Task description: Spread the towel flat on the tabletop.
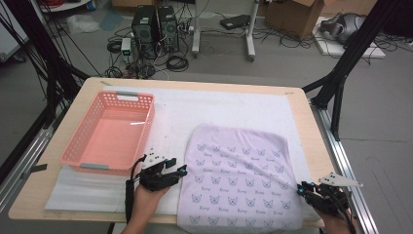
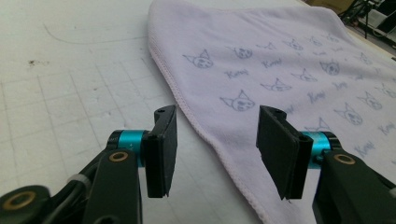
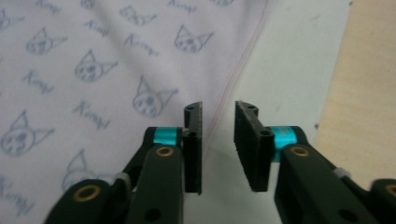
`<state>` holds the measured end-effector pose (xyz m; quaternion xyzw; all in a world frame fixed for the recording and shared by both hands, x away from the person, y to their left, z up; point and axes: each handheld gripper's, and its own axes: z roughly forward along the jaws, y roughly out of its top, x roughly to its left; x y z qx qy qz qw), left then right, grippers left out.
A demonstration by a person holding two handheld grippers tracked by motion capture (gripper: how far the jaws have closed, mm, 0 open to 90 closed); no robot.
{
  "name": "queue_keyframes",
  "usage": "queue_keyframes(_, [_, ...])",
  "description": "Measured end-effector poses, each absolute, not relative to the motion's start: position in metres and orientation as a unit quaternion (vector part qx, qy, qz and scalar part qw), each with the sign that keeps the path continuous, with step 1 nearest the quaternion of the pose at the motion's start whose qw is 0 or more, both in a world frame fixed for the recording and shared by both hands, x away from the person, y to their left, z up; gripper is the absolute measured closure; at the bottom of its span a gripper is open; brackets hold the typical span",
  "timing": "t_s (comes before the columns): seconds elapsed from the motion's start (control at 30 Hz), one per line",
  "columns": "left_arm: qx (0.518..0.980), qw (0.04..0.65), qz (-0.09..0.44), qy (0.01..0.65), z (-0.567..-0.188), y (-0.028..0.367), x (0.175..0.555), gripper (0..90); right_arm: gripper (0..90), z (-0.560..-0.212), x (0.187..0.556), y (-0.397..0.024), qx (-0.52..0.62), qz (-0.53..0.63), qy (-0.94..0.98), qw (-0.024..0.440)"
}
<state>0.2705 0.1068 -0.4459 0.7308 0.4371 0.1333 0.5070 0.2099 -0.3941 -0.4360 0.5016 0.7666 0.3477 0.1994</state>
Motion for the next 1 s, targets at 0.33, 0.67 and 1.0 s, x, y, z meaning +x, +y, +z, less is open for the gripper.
queue_keyframes(0.33, [0.734, 0.518, 0.122, 0.423, -0.44, 0.106, 0.287, 49.4, 68.0, -0.434, 0.231, -0.392, 0.49, 0.397, 0.746, 0.213])
queue_keyframes(0.67, [0.73, 0.507, 0.134, 0.439, -0.439, 0.095, 0.321, 52.2, 59.8, -0.435, 0.235, -0.39, 0.484, 0.399, 0.752, 0.202])
queue_keyframes(1.0, [0.734, 0.468, 0.15, 0.469, -0.433, 0.086, 0.378, 61.3, 58.5, -0.436, 0.234, -0.389, 0.478, 0.399, 0.759, 0.191])
